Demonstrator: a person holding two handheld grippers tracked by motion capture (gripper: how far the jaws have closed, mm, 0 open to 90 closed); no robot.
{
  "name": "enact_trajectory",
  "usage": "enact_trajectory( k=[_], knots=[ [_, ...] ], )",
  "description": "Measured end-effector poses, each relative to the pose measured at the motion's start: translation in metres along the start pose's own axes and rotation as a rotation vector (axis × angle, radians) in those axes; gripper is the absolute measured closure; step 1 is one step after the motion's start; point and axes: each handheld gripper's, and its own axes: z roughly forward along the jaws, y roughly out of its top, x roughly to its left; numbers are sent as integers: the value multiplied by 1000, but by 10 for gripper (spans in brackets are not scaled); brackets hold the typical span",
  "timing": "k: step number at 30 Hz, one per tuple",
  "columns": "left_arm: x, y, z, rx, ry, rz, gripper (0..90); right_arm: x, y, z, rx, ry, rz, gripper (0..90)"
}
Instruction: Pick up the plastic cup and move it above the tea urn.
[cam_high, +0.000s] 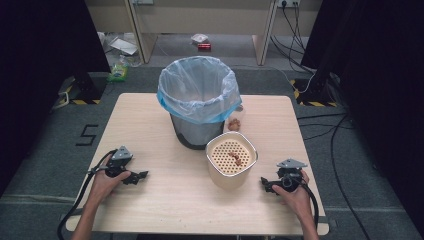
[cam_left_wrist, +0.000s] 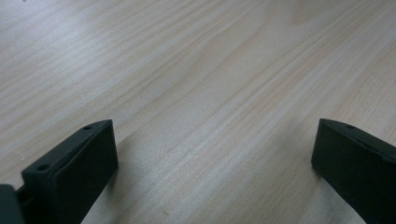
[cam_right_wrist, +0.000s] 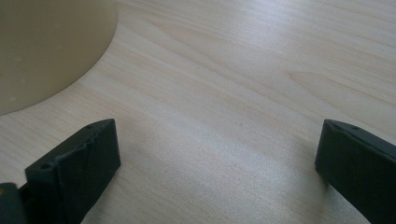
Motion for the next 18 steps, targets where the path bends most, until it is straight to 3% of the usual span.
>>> enact_trajectory(
  k=[8, 11, 14, 16, 18],
  knots=[
    [0, 0, 0, 0, 0, 0, 0, -2, 0, -1, -9, -7, 9, 52],
    [0, 0, 0, 0, 0, 0, 0, -3, 0, -5, -25, 2, -1, 212],
    [0, 0, 0, 0, 0, 0, 0, -4, 1, -6, -46, -11, 12, 153],
    [0, 0, 0, 0, 0, 0, 0, -6, 2, -8, -56, -7, 7, 207],
    [0, 0, 0, 0, 0, 1, 0, -7, 3, -11, -78, -16, 9, 186]
  ],
)
